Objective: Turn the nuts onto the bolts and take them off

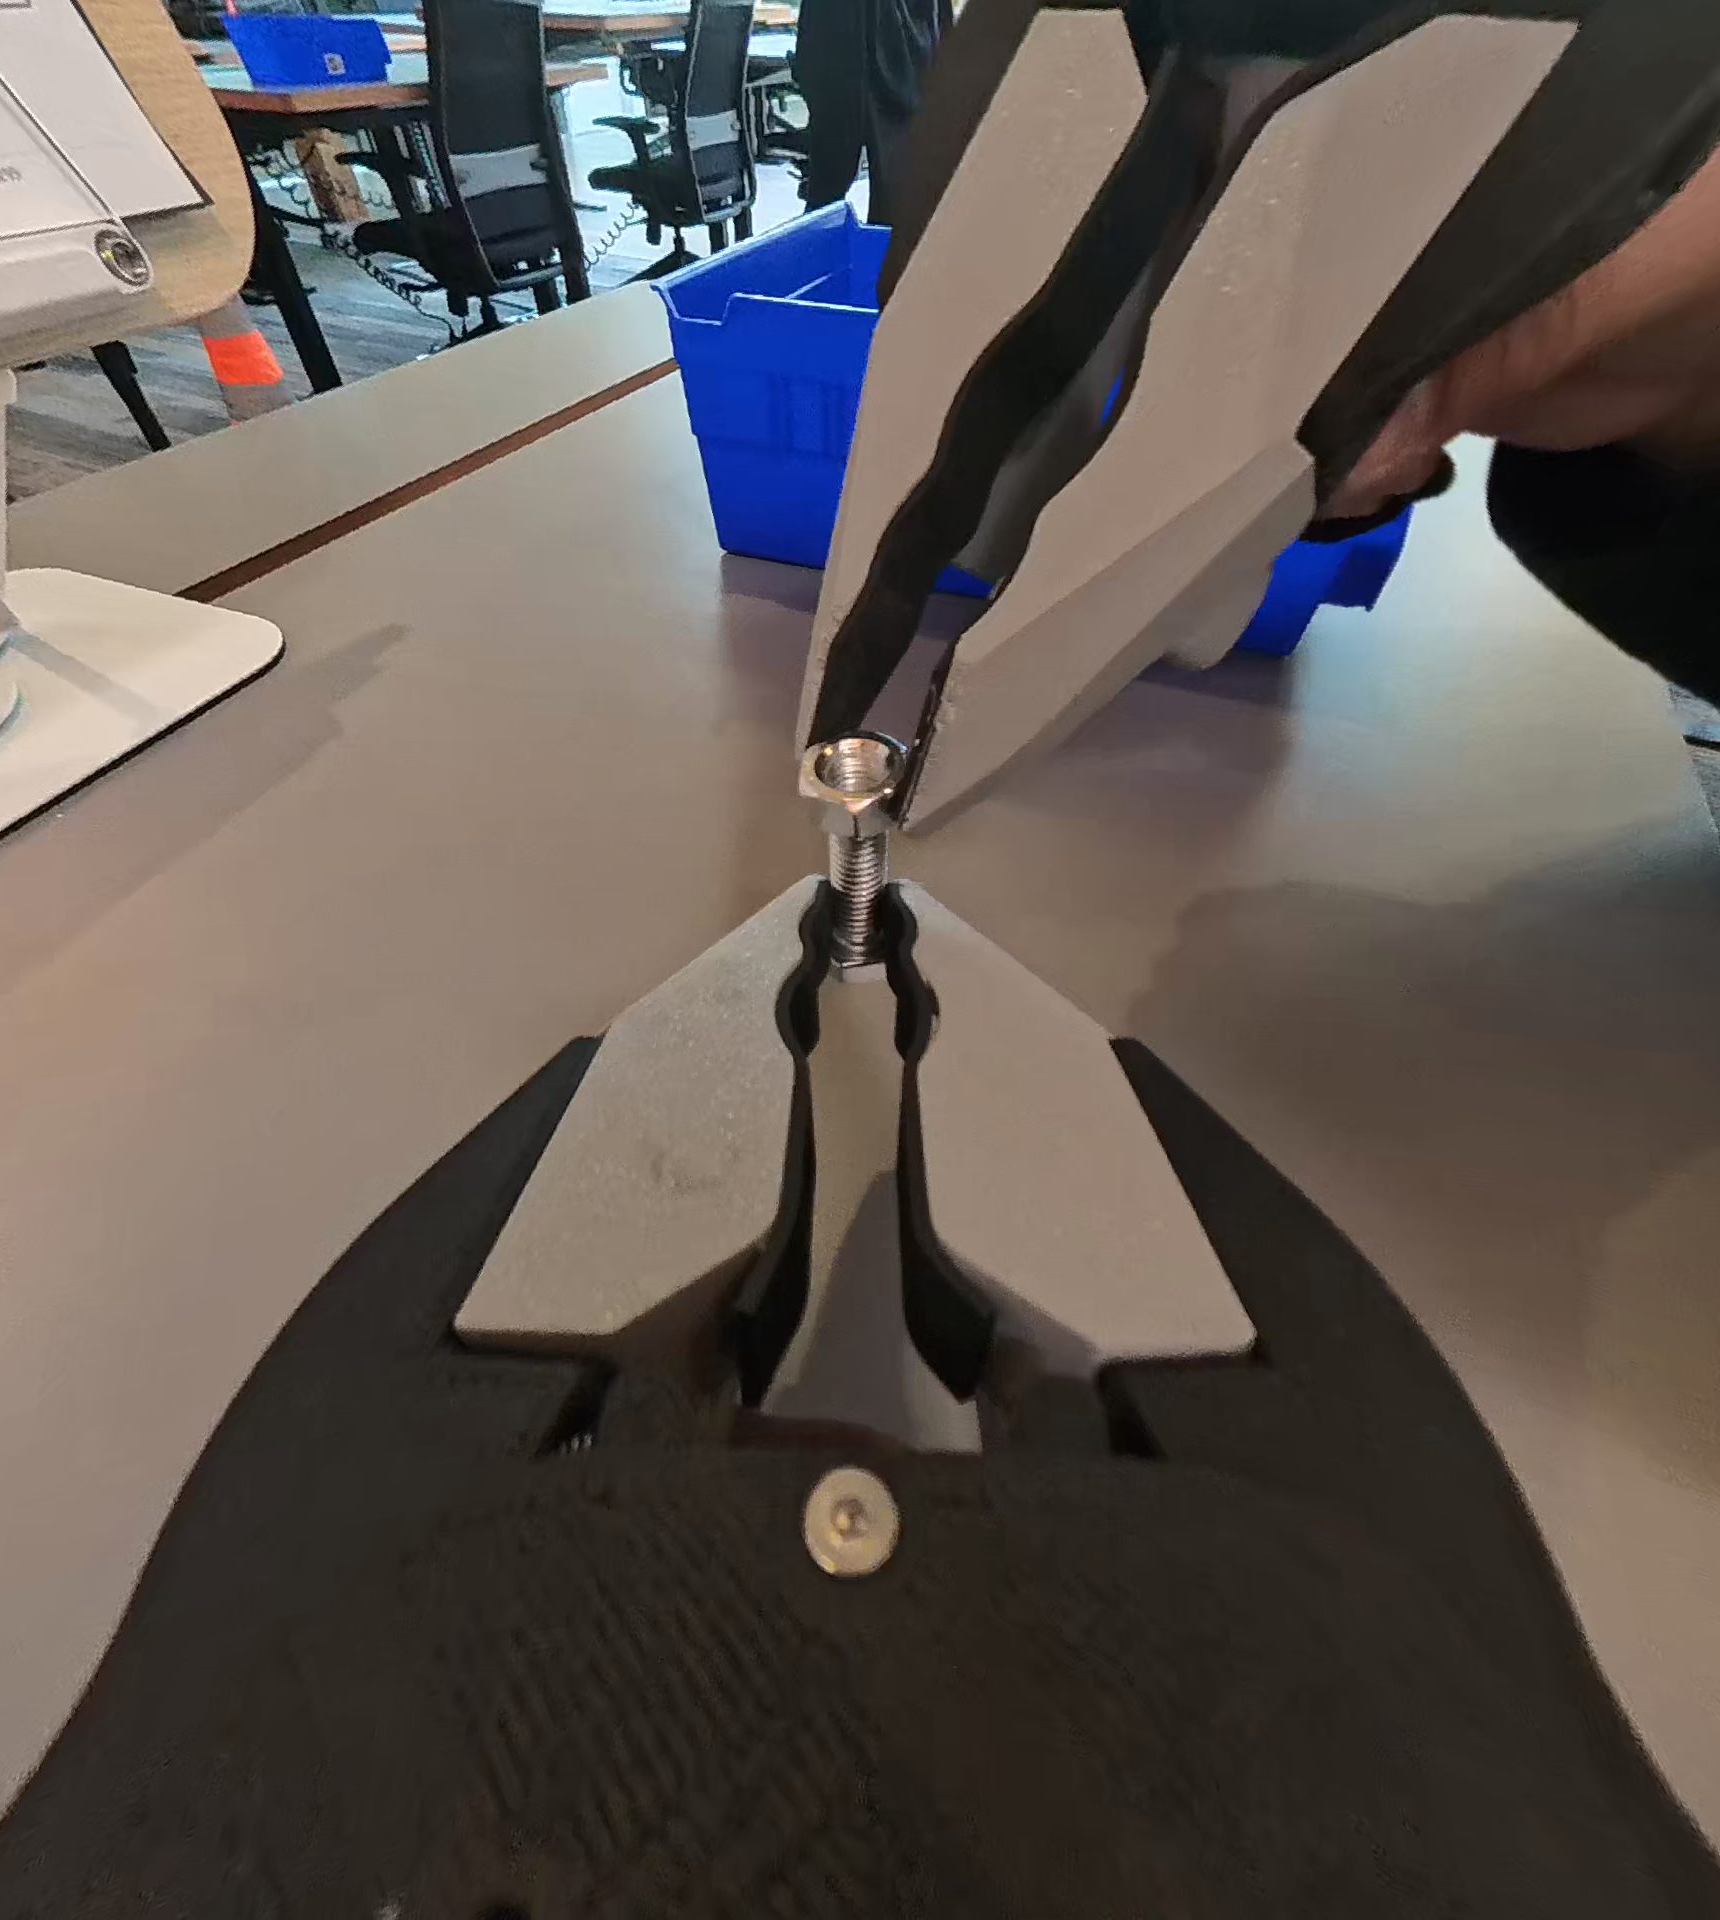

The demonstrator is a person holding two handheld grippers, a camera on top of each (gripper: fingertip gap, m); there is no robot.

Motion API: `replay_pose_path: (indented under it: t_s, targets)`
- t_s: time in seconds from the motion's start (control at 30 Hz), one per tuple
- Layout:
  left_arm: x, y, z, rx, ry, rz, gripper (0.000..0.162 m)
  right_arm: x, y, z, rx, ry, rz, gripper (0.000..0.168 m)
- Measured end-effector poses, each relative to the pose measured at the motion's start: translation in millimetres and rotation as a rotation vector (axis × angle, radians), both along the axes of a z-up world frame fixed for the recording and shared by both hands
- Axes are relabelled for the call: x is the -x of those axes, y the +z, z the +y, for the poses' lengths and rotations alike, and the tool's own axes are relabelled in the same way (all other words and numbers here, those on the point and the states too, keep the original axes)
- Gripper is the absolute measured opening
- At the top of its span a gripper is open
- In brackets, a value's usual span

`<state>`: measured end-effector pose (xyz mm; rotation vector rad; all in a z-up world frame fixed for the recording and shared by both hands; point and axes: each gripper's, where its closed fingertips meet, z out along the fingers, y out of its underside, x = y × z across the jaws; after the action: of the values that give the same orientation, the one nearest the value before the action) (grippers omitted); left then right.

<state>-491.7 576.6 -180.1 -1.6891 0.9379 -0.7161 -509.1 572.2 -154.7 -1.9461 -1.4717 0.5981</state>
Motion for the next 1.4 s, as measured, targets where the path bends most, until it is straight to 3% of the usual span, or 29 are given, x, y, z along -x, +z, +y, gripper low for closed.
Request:
replay_pose_path:
  t_s: [0.77, 1.4]
  targets:
    - [4.8, 4.2, 12.1, -0.036, 0.2, -0.003, 0.007, 3.5, 2.9, 11.9, -0.064, -0.16, 0.032, 0.015]
    - [8.8, -7.0, 14.8, -0.006, 0.194, 0.069, 0.006, -6.5, 11.1, 19.3, -0.098, -0.179, 0.2, 0.014]
